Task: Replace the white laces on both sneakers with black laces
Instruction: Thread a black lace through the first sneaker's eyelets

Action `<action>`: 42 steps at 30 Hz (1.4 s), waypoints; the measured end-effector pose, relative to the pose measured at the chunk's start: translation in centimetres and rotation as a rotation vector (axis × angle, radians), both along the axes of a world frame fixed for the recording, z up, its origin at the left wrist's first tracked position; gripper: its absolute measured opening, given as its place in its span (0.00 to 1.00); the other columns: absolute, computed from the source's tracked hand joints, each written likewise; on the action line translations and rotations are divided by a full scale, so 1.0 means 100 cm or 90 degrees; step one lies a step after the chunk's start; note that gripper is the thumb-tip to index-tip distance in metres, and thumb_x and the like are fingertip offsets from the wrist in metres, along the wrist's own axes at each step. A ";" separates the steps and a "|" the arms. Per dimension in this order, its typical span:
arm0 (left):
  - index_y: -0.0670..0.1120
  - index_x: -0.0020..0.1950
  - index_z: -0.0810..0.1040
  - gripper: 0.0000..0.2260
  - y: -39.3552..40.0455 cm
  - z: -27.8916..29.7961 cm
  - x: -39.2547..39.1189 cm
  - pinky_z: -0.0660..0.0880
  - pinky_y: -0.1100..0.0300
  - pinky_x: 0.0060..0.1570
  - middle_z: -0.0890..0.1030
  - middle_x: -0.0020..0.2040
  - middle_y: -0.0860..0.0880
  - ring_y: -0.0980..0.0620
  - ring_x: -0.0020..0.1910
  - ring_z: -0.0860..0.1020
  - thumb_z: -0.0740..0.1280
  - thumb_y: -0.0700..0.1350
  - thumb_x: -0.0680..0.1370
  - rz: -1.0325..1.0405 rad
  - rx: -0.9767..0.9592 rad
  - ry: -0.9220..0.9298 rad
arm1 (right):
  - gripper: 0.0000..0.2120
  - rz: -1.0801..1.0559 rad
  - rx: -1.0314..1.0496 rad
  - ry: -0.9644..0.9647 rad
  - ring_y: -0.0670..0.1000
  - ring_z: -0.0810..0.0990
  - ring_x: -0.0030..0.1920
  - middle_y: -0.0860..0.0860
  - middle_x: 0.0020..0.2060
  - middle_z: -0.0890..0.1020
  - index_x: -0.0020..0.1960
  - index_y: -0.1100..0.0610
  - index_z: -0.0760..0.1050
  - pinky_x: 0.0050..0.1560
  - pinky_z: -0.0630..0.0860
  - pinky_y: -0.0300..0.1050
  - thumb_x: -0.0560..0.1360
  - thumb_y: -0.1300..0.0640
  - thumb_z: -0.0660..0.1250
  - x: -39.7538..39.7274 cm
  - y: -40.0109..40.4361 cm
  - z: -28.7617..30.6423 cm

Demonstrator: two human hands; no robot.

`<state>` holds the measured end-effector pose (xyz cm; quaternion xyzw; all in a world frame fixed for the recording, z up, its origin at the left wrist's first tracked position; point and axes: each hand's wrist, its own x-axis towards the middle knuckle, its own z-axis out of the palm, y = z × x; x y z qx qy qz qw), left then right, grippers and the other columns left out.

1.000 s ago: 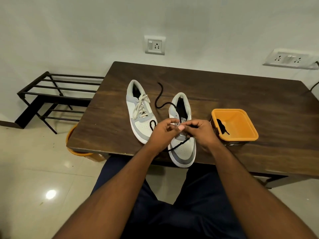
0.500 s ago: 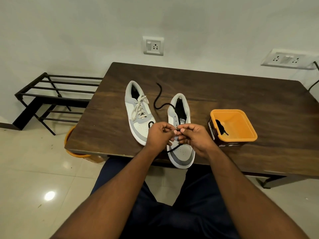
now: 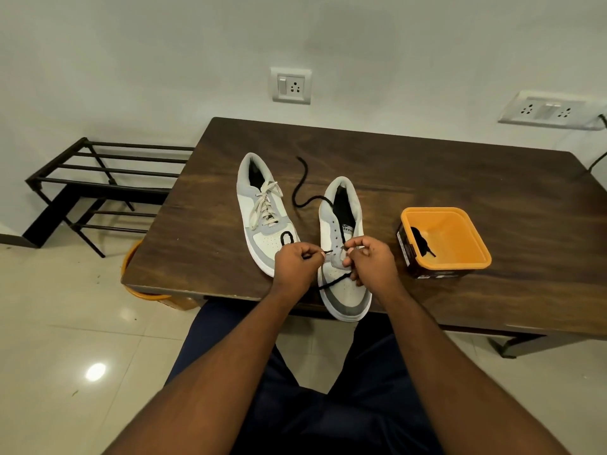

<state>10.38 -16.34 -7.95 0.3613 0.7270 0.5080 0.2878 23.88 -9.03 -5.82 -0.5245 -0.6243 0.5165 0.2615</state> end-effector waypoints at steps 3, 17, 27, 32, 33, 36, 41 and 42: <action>0.41 0.46 0.86 0.04 0.002 0.000 0.001 0.77 0.61 0.42 0.84 0.37 0.49 0.58 0.35 0.79 0.72 0.38 0.74 -0.001 -0.004 0.030 | 0.07 -0.040 0.067 -0.061 0.49 0.81 0.34 0.50 0.34 0.83 0.42 0.53 0.82 0.37 0.78 0.45 0.75 0.61 0.67 -0.007 0.002 -0.004; 0.43 0.36 0.79 0.06 0.007 0.011 0.004 0.71 0.61 0.36 0.77 0.31 0.52 0.55 0.33 0.73 0.68 0.40 0.74 -0.080 -0.092 0.166 | 0.07 -0.034 -0.060 0.024 0.39 0.67 0.18 0.52 0.25 0.74 0.39 0.67 0.80 0.21 0.65 0.32 0.74 0.65 0.70 -0.008 0.002 0.001; 0.41 0.37 0.80 0.05 0.008 0.010 0.003 0.69 0.64 0.32 0.77 0.30 0.51 0.57 0.30 0.71 0.68 0.39 0.73 -0.120 -0.090 0.153 | 0.09 0.016 0.027 -0.006 0.45 0.74 0.30 0.51 0.28 0.78 0.33 0.67 0.78 0.34 0.73 0.43 0.72 0.66 0.70 -0.007 0.001 -0.012; 0.41 0.38 0.80 0.05 0.008 0.008 0.001 0.69 0.61 0.34 0.78 0.33 0.49 0.55 0.32 0.72 0.68 0.39 0.74 -0.133 -0.086 0.168 | 0.12 0.040 0.053 -0.024 0.43 0.74 0.30 0.45 0.26 0.78 0.30 0.55 0.79 0.35 0.74 0.40 0.71 0.65 0.71 -0.006 0.000 -0.013; 0.41 0.39 0.80 0.05 0.008 0.007 0.001 0.71 0.60 0.36 0.79 0.34 0.48 0.54 0.33 0.73 0.68 0.39 0.75 -0.132 -0.087 0.167 | 0.15 0.042 0.061 -0.027 0.43 0.74 0.29 0.43 0.24 0.77 0.28 0.53 0.77 0.35 0.74 0.41 0.71 0.65 0.71 -0.007 0.000 -0.014; 0.41 0.39 0.81 0.06 0.008 0.002 0.004 0.75 0.55 0.39 0.81 0.35 0.48 0.51 0.35 0.76 0.68 0.40 0.75 -0.120 -0.084 0.157 | 0.11 0.048 0.079 -0.036 0.45 0.76 0.31 0.44 0.25 0.78 0.32 0.53 0.79 0.39 0.78 0.44 0.72 0.63 0.71 -0.007 -0.002 -0.017; 0.47 0.49 0.83 0.06 0.005 0.004 -0.001 0.76 0.54 0.45 0.81 0.45 0.50 0.52 0.44 0.78 0.74 0.46 0.74 -0.093 -0.089 0.190 | 0.08 0.088 0.078 -0.047 0.43 0.77 0.35 0.43 0.32 0.80 0.43 0.55 0.83 0.42 0.76 0.42 0.74 0.65 0.67 0.000 0.004 -0.016; 0.48 0.53 0.81 0.10 0.006 0.007 -0.004 0.75 0.55 0.47 0.79 0.48 0.50 0.52 0.47 0.77 0.75 0.46 0.73 -0.097 -0.096 0.203 | 0.10 0.091 0.073 -0.056 0.43 0.77 0.36 0.44 0.34 0.81 0.45 0.56 0.83 0.43 0.76 0.42 0.74 0.66 0.65 0.000 0.006 -0.015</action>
